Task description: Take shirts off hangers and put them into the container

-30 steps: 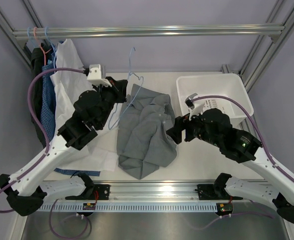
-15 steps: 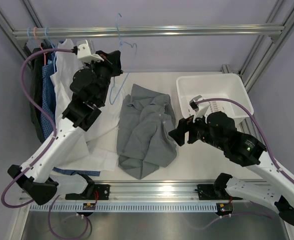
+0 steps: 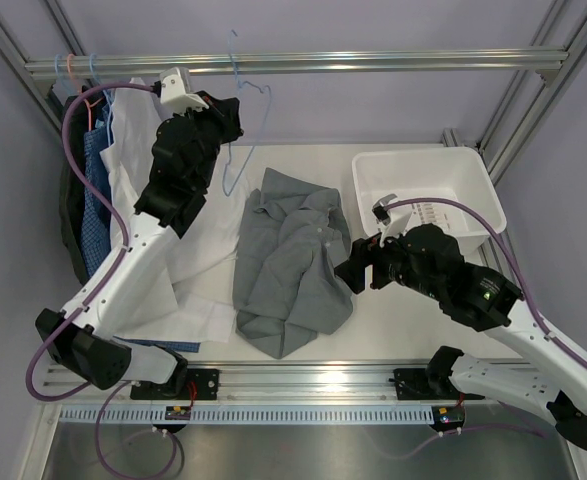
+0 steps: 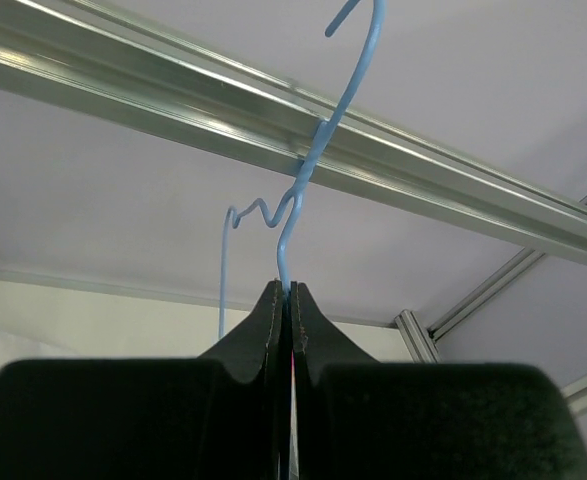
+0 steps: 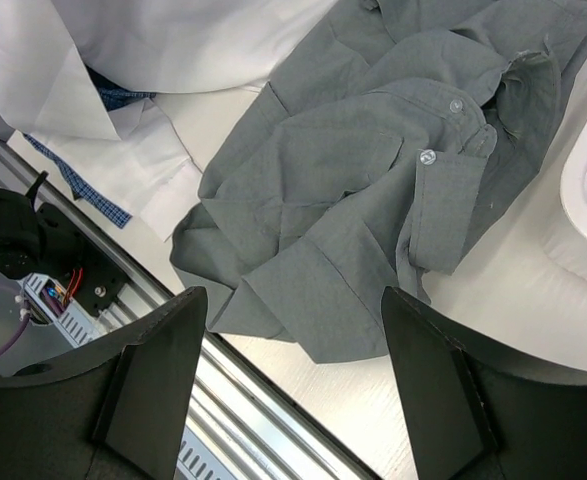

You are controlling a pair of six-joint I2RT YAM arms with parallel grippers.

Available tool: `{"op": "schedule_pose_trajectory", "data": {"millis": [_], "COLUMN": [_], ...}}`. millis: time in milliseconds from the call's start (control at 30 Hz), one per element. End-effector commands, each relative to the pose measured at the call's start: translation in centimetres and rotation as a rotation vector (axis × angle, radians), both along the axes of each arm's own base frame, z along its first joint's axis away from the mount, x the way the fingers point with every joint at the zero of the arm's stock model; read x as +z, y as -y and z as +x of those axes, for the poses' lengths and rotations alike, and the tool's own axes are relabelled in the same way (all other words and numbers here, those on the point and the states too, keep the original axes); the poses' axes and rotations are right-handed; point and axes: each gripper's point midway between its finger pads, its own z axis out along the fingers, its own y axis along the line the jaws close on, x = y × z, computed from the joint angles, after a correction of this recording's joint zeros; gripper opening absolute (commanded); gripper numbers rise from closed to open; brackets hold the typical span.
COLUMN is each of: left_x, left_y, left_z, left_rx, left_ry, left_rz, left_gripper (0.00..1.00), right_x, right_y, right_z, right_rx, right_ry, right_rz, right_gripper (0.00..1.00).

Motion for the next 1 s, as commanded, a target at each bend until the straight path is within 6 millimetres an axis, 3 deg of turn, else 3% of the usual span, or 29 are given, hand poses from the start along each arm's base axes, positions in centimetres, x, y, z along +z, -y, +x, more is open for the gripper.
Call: {"op": "schedule_pose_trajectory", "data": {"millis": [0, 200, 400, 500, 533, 567, 667, 700, 767, 800, 867, 967], "left_x": [1.0, -2.5, -3.2, -3.0, -2.1, -1.8, -0.8, -1.1, -0.3, -1.1, -0.8, -2.6], "left_y": [0.1, -0.3, -1.0, -1.2, -1.5, -1.8, -3.3, -3.8, -5.3, -5.8, -7.4, -9.1], "left_z": [0.2, -0.7, -2.2, -3.1, -3.9, -4.4, -6.6, -7.2, -9.2, -9.9, -11.9, -14.3], "left_rx": [-0.025, -0.021, -0.024, -0.035, -0.038, -0.036, -0.017, -0.011, 0.016, 0.025, 0.053, 0.077], "left_ry": [0.031, -0.054, -0.076, -0.087, -0.069, -0.062, -0.048, -0.062, -0.047, -0.079, -0.080, -0.141], "left_rz": [-0.056, -0.060, -0.043, -0.021, -0.022, -0.016, -0.003, 0.012, 0.022, 0.048, 0.074, 0.147], "left_gripper": [0.00, 0.00, 0.00, 0.23, 0.33, 0.53, 0.77, 0.91, 0.99, 0.99, 0.99, 0.99], "right_x": [0.5, -0.8, -1.4, -1.9, -2.2, -2.6, -4.0, -4.5, -5.6, -6.1, -7.5, -9.8], "right_y": [-0.1, -0.1, -0.6, -1.2, -1.2, -1.5, -2.1, -2.3, -3.0, -3.1, -3.6, -4.2], "right_z": [0.5, 0.5, 0.7, 1.0, 1.1, 1.4, 2.1, 2.4, 3.0, 3.5, 4.4, 6.3], "right_rx": [-0.027, -0.037, -0.029, -0.017, -0.017, -0.019, -0.040, -0.050, -0.074, -0.098, -0.157, -0.256], "right_ry": [0.018, -0.011, -0.031, -0.038, -0.045, -0.058, -0.102, -0.116, -0.155, -0.163, -0.206, -0.253], "right_rz": [0.037, 0.019, 0.013, -0.008, -0.022, -0.039, -0.078, -0.087, -0.107, -0.114, -0.127, -0.157], "right_gripper": [0.79, 0.79, 0.80, 0.86, 0.89, 0.92, 0.99, 0.99, 1.00, 1.00, 0.99, 1.00]}}
